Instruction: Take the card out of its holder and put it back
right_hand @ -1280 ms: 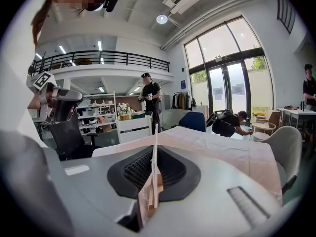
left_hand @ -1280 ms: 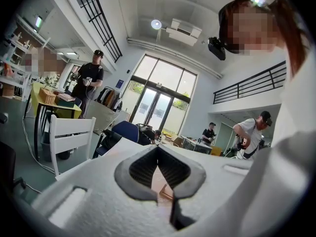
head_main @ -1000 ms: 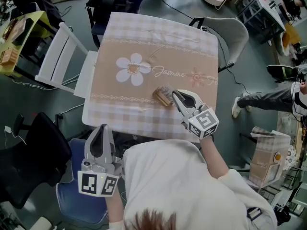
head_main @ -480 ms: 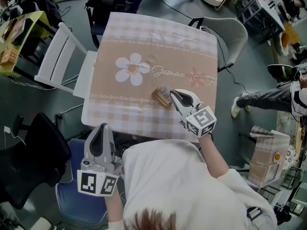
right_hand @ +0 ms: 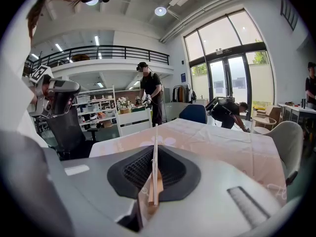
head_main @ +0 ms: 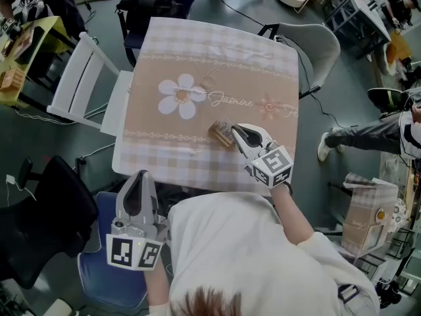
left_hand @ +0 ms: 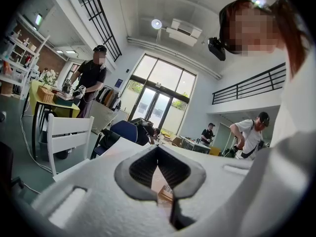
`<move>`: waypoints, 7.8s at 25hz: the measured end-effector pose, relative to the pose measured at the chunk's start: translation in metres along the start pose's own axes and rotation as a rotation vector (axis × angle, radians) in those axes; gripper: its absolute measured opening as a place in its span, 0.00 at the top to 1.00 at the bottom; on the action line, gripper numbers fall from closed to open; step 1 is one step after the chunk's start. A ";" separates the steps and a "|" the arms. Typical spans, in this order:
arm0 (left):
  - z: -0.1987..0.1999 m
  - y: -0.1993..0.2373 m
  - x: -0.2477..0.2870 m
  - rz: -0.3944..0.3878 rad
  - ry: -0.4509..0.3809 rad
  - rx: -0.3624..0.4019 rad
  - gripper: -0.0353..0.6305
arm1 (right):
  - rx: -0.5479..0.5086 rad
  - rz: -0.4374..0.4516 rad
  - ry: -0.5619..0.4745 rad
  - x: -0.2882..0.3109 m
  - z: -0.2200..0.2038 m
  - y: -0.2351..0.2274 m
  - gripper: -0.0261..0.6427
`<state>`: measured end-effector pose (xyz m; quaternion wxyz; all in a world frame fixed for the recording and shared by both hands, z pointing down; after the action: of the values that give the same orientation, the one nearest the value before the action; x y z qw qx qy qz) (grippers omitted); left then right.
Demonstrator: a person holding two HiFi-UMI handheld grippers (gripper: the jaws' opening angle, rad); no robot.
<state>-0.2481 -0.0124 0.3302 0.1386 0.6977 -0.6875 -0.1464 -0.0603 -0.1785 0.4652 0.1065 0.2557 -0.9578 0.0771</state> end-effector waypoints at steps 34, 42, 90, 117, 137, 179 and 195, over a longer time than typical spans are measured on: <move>-0.001 -0.004 0.013 -0.025 0.008 -0.005 0.94 | 0.048 0.035 0.039 0.007 -0.023 -0.002 0.93; 0.000 -0.004 0.012 -0.027 0.007 -0.001 0.94 | 0.020 0.048 0.067 0.007 -0.024 0.000 0.93; 0.006 -0.012 0.002 -0.046 -0.018 0.010 0.94 | -0.019 -0.015 -0.257 -0.028 0.105 -0.002 0.96; -0.014 -0.089 -0.048 -0.096 -0.001 0.059 0.94 | 0.013 -0.178 -0.438 -0.239 0.131 0.059 0.96; -0.053 -0.202 -0.105 -0.220 0.017 0.087 0.94 | 0.082 -0.157 -0.413 -0.362 0.073 0.095 0.96; -0.043 -0.226 -0.106 -0.306 -0.014 0.121 0.94 | 0.063 -0.087 -0.426 -0.352 0.073 0.109 0.96; -0.043 -0.229 -0.107 -0.318 -0.019 0.119 0.94 | 0.043 -0.085 -0.417 -0.352 0.070 0.112 0.96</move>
<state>-0.0222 0.0984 0.2812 0.0655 0.8032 -0.5772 -0.1323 0.1698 0.0699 0.3010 -0.0965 0.3086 -0.9455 0.0385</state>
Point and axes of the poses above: the fingertips, and each gripper's own axes: x forward along the fingers, y to its left, z out of its top, the point moved 1 cm from there along -x, backward along the fingers, and after that the axes turned 9 degrees about -y, right-handed, at the moved point
